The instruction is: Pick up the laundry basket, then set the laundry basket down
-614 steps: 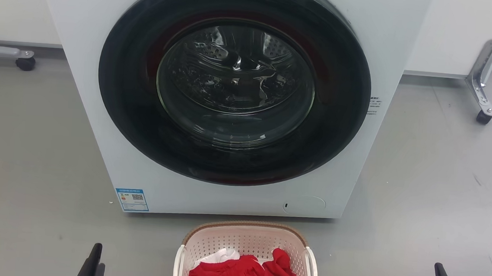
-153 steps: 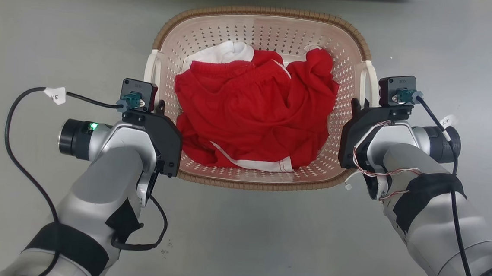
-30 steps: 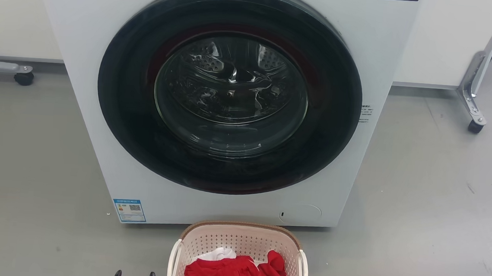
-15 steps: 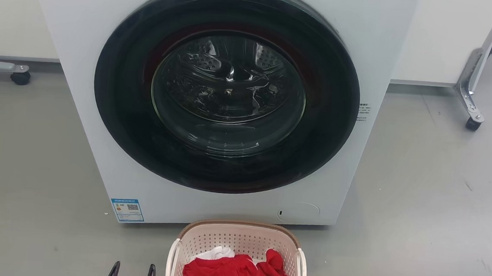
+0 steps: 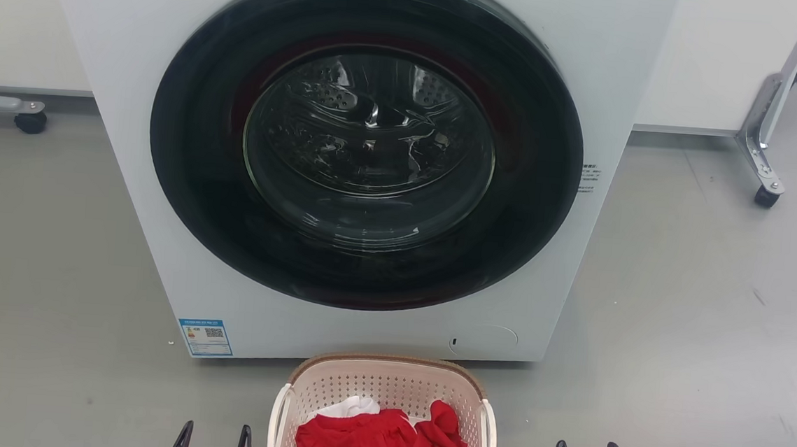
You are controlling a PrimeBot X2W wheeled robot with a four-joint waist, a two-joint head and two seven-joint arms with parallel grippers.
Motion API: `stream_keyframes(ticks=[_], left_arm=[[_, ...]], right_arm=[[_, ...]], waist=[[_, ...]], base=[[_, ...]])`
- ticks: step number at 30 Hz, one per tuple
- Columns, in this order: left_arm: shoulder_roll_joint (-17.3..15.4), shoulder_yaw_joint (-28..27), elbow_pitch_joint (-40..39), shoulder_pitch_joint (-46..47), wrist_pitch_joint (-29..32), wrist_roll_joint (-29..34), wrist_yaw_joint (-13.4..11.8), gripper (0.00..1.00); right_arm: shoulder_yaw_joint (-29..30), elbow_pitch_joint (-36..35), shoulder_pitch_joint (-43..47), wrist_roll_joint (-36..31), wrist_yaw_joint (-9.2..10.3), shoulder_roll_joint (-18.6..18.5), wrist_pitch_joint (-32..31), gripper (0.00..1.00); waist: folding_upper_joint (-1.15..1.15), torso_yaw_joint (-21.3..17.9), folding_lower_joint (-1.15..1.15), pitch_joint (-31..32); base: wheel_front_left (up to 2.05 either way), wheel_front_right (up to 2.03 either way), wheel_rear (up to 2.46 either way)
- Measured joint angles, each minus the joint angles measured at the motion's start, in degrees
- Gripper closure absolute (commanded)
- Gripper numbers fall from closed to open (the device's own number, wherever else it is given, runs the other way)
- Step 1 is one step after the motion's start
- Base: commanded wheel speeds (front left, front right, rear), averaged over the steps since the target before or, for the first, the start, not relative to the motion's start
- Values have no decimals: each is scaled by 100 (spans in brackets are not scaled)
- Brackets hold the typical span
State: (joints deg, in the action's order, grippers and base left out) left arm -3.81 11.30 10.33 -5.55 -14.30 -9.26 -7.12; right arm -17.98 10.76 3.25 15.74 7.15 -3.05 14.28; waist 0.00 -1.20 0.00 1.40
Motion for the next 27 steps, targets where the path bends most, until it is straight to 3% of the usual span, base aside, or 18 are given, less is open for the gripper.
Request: stream_keyframes(ticks=[4, 5, 16, 27], left_arm=[[15, -29, 22, 1, 0, 16, 0, 0], [16, -33, 38, 0, 1, 22, 0, 100], [30, -109, 380, -142, 107, -255, 66, 100], [40, -303, 435, -43, 366, -1304, 264, 100]], right_arm=[[27, -47, 4, -25, 0, 4, 0, 0], [26, -36, 5, -25, -1, 4, -3, 100], [151, 283, 170, 296, -63, 8, -89, 100], [445, 309, 74, 1232, -232, 15, -367, 100]], waist=[[0, 7, 0, -10], [0, 9, 0, -12], [0, 16, 0, -24], [0, 29, 0, -39]], base=[[0, 0, 0], [0, 0, 0], [0, 0, 0], [0, 0, 0]])
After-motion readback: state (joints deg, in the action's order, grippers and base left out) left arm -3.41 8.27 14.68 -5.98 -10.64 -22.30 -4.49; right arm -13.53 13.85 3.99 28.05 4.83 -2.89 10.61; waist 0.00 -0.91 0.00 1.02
